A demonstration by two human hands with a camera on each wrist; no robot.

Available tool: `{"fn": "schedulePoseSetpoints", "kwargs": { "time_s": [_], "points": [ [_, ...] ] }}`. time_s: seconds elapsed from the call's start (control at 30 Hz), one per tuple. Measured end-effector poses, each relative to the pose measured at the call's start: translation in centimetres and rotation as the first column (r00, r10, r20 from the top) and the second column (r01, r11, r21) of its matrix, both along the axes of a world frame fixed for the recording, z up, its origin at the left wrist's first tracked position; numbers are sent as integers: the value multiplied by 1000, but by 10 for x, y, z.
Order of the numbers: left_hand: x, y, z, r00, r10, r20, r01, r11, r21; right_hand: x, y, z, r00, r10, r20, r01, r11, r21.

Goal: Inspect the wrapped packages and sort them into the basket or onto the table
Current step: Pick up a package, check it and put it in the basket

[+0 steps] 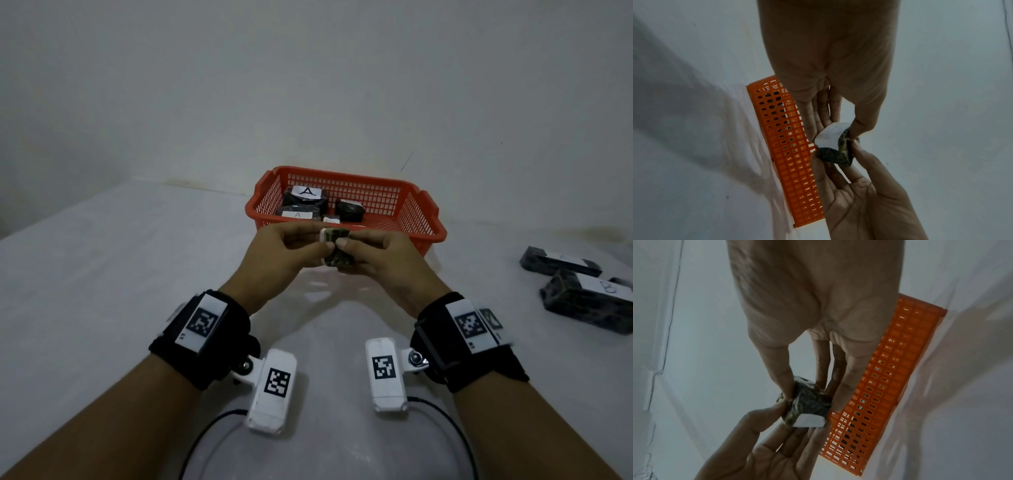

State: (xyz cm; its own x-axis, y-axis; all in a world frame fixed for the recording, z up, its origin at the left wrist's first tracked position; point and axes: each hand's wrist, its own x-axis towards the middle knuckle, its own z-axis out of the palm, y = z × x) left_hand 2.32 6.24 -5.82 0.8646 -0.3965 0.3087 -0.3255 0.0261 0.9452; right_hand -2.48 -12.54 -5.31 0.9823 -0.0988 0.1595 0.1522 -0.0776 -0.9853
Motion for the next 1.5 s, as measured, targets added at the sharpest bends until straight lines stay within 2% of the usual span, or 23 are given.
{"fn": "schedulePoseSetpoints", "kwargs": {
  "time_s": [0.07,0.23,0.43,0.5,0.67,0.77,0.9,1.07,1.23,1.3,1.4,1.5],
  "points": [
    [0,1,1,1000,24,6,-24,1000,7,-2,-1,0,999,50,3,-50,999,-8],
    [0,2,2,997,63,45,-65,996,54,-4,-2,2,998,61,19,-60,997,-41],
    [2,3,1,988,71,134,-84,992,98,-3,2,4,984,66,-163,-54,995,79],
    [2,3,1,987,51,151,-69,991,118,-3,3,3,984,58,-170,-41,994,103],
    [1,4,0,998,-48,43,41,989,139,-1,0,1,998,46,-51,-40,993,114],
    [0,3,-1,994,-102,-42,104,993,53,-1,-2,2,998,54,-33,-53,997,51],
    [0,2,1,1000,-27,-6,27,999,41,-3,2,3,997,64,-39,-61,996,61],
    [-4,4,4,999,-48,-9,48,999,6,-3,2,4,998,53,16,-54,997,60],
    [-2,4,4,1000,-23,-1,23,1000,20,-4,1,4,996,88,12,-88,994,57],
    [-2,5,5,999,4,46,-6,998,59,-3,1,4,995,95,10,-95,994,46],
    [0,5,5,989,65,132,-81,990,119,-4,2,7,994,102,-42,-99,994,54],
    [1,6,5,989,52,141,-70,990,125,-7,5,10,988,115,-107,-105,990,96]
  ]
}}
